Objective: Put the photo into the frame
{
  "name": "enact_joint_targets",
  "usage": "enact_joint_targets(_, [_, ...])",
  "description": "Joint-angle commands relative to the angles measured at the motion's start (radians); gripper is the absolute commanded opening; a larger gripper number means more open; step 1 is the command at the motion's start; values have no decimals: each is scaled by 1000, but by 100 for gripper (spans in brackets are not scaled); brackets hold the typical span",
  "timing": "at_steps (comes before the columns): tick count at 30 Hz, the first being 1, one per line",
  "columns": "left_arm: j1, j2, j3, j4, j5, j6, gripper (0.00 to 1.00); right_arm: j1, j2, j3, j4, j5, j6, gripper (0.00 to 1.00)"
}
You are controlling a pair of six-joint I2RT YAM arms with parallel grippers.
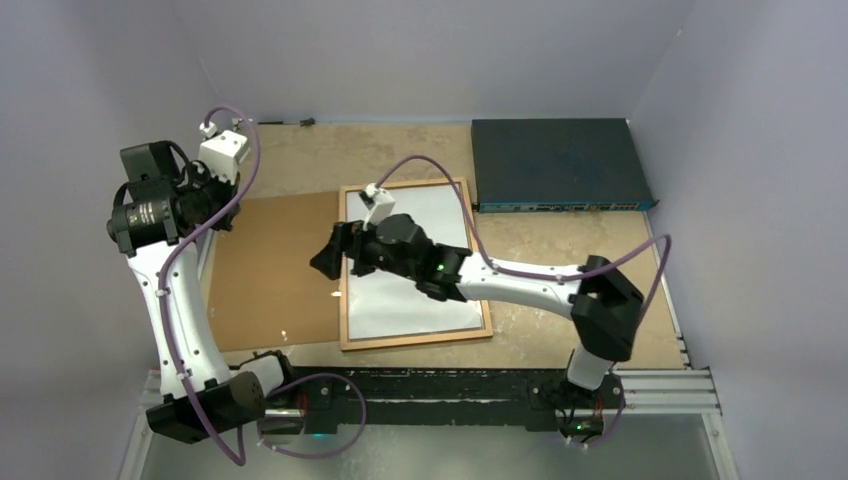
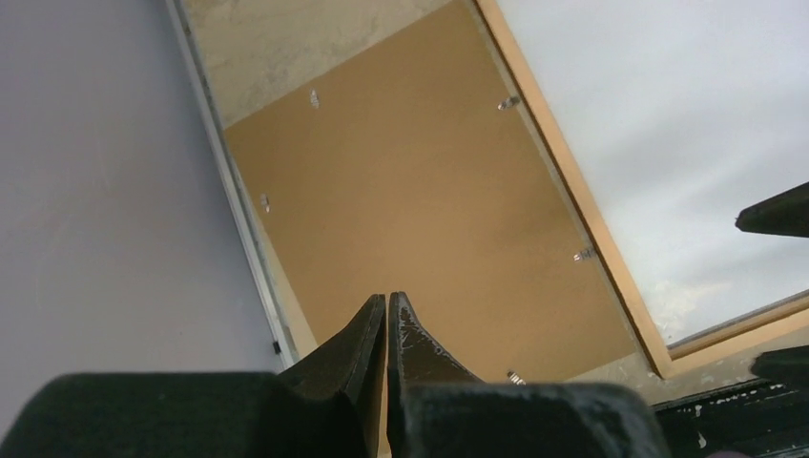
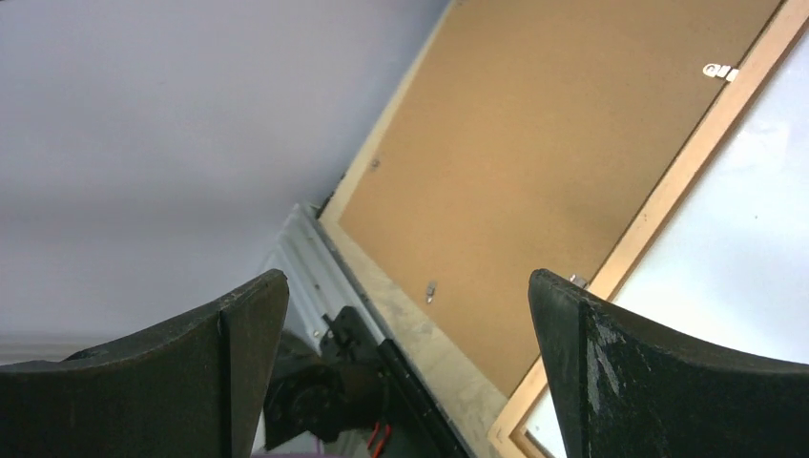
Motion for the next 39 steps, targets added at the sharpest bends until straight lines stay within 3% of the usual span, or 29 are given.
enact_joint_targets(1, [-1,14,-132,110,-143,-12,6,44,163,236,-256,107,-27,99])
enact_joint_targets(6, [55,38,-356,312,-314,68,7,93,399,547,-471,235,-62,99])
enact_joint_targets(12, [223,168,-435,397,-259,127,17,95,632,819,-583,256,-112,99])
enact_joint_targets(17, [250,202,-521,482,-260,157,21,80,748,936,-619,288,-145,99])
enact_joint_targets(24, [251,220,-618,583,-283,166,21,52,827,987,-650,353,-171,99])
enact_joint_targets(39, [267,251,-631,609,-259,187,21,36,774,875,-683,355,-166,99])
